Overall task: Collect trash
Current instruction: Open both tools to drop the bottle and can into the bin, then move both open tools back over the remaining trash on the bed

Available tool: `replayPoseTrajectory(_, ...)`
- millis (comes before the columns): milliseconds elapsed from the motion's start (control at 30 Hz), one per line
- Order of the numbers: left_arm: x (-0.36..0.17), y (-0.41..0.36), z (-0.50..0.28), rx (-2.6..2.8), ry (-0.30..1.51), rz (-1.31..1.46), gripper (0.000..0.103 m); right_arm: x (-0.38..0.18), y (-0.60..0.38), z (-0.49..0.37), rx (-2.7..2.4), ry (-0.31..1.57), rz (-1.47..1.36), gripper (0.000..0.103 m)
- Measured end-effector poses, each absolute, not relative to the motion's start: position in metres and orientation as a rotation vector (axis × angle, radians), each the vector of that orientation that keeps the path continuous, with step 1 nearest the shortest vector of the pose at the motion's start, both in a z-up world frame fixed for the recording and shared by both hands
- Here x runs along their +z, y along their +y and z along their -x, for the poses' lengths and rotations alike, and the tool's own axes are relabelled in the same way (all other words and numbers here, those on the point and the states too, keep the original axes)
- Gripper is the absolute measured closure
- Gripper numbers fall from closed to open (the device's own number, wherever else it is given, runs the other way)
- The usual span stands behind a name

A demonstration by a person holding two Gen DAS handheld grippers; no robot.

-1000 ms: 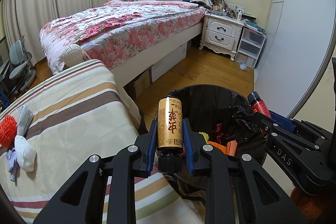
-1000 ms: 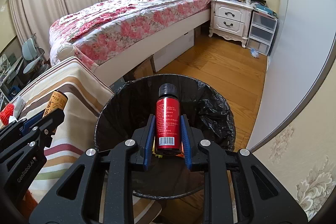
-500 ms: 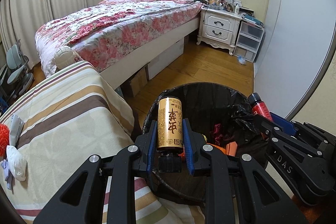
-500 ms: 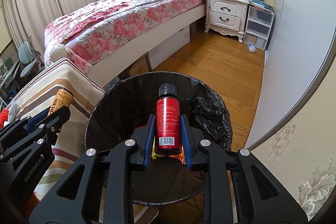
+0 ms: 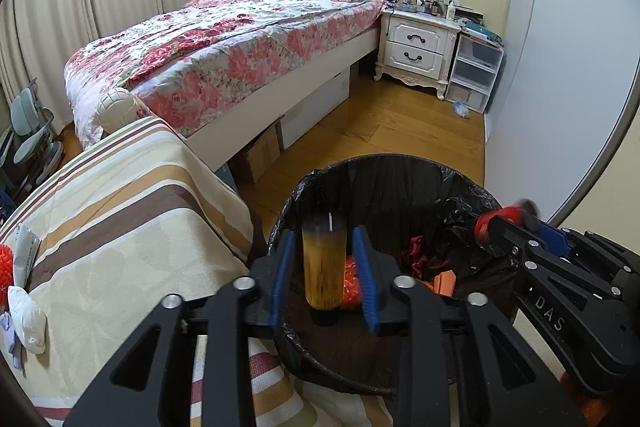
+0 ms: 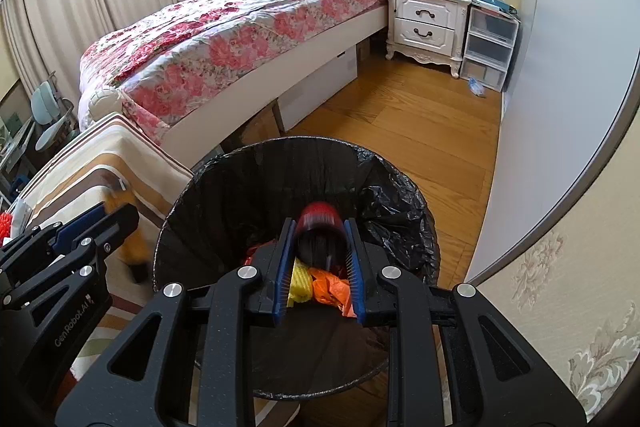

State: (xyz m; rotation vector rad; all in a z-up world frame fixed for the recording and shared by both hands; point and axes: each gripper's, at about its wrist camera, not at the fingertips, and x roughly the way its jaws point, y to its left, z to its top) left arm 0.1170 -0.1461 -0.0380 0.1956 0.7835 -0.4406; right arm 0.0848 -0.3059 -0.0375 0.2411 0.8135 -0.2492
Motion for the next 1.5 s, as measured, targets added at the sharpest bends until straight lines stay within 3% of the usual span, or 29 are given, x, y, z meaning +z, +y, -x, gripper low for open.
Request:
replayPoseTrajectory(167, -0.035, -0.143, -0.116, -0.427, 0.769, -0.188, 0.042, -0.037, -0.308, -0.084, -0.265, 0.808, -0.248, 0.067)
replayPoseTrajectory(333, -0.031, -0.134, -0.116, -0.407, 0.764, -0.178, 0.035, -0.035, -0.306, -0.081, -0.273, 0.8, -0.244, 0.06)
replayPoseTrajectory(567, -0.021, -0.105, -0.112, -0.355, 0.756, -0.159, 0.034, -0.031, -0.291, -0.08, -0.25, 0.803, -0.229, 0.05)
replayPoseTrajectory(1400, -0.01, 0.1, -0.072, 0.011, 0.774, 0.0, 0.033, -0.011, -0.124, -0.096, 0.075, 0.816, -0.077, 0.047)
replayPoseTrajectory(1500, -0.012, 0.125, -0.066, 0.064, 0.779, 0.022, 0.033, -0.008, -0.1, -0.097, 0.114, 0.812, -0.054, 0.039)
